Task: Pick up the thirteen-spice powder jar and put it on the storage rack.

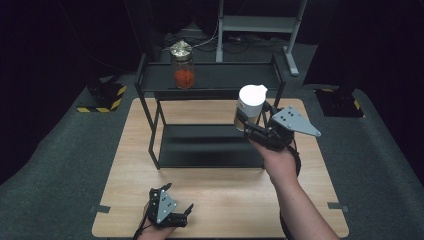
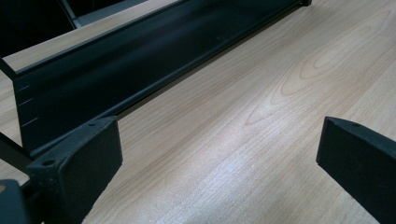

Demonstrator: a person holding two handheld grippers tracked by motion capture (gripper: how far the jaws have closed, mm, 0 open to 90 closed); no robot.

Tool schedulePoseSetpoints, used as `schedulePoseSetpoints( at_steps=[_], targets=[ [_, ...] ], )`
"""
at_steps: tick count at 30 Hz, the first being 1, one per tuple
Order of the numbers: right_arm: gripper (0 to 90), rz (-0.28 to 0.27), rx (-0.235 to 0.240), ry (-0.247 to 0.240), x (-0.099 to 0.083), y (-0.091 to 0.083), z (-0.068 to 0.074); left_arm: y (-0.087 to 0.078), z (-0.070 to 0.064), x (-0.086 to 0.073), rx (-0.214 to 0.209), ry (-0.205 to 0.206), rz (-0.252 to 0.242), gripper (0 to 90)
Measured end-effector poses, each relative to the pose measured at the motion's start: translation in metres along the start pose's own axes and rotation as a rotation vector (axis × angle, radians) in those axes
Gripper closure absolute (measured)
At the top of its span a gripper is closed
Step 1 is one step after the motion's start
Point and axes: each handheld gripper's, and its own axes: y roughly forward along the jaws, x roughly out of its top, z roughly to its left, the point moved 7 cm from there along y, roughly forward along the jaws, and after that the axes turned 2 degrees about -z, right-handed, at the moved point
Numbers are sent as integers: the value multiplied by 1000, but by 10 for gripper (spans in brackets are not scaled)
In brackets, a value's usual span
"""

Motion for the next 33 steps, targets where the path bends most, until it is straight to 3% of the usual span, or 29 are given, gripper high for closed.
schedulePoseSetpoints(
  at_steps=[9,13,21,26,33],
  targets=[
    [293,-14,-12,3,15,7,-3,0,1,0,-7,0,3,5],
    [293,-24,-12,26,21,8,-4,0,1,0,-5,-1,-2,5],
    [293,-37,-22,16,32,14,-6,1,-2,1,-2,20,11,5],
    [293,-48,-36,10,40,21,-10,1,1,0,-7,-8,1,5],
    [293,-63,-47,4,47,30,-13,1,0,1,-8,0,5,5]
  ],
)
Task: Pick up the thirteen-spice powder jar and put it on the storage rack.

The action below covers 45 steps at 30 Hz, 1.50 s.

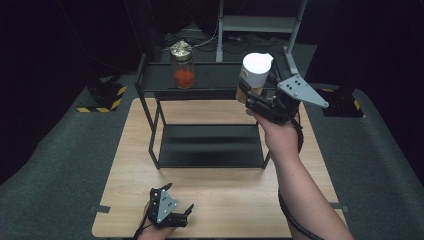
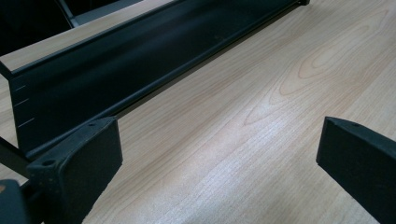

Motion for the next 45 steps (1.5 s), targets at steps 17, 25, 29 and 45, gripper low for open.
schedulePoseSetpoints(
  at_steps=[17,25,29,45],
  targets=[
    [294,1,-20,-3,10,31,2,0,0,-1,-2,-3,-11,5],
    [294,16,-33,16,6,45,-2,0,1,-1,-5,-8,-13,5],
    [293,21,-45,23,2,49,-3,0,1,-1,-6,-9,-16,5],
    [293,36,-73,45,-5,67,-15,-1,1,-2,-4,-14,-22,5]
  ],
)
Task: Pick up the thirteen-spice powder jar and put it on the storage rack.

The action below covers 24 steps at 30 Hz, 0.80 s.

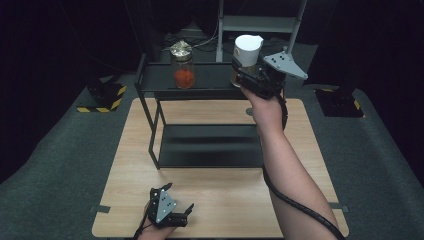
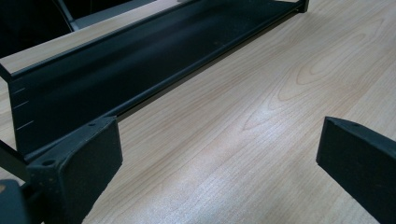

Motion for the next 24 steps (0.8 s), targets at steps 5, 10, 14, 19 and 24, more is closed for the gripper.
schedulePoseSetpoints(
  at_steps=[5,10,14,19,24],
  targets=[
    [293,4,-4,23,-3,4,-4,0,0,0,0,-2,-2,5],
    [292,4,-1,21,-4,7,-4,0,0,0,0,-2,-2,5],
    [291,9,3,2,-4,9,-3,0,0,0,-2,-3,-1,5],
    [291,-2,1,4,-7,10,-3,1,0,0,-1,-3,4,5],
    [291,-4,1,3,-8,10,-3,1,0,0,1,1,2,5]
  ],
)
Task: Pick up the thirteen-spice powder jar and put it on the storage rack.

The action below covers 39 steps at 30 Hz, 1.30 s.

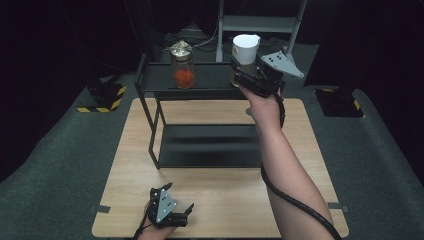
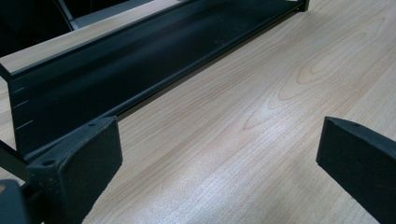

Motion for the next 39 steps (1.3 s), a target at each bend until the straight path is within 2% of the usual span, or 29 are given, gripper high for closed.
schedulePoseSetpoints(
  at_steps=[10,14,15,16,19,39],
  targets=[
    [261,28,-10,1,5,0,2,0,0,0,-3,2,0,5],
    [131,58,-23,18,6,-1,2,0,0,0,-4,3,-2,5],
    [131,58,-23,18,6,-1,2,0,0,0,-4,3,-2,5],
    [68,49,-34,20,6,-3,2,0,0,0,-3,5,-1,5],
    [0,38,-35,17,6,-8,4,0,0,0,-5,10,2,5],
    [0,11,-6,-4,0,-44,5,1,0,1,-9,13,11,5]
  ],
)
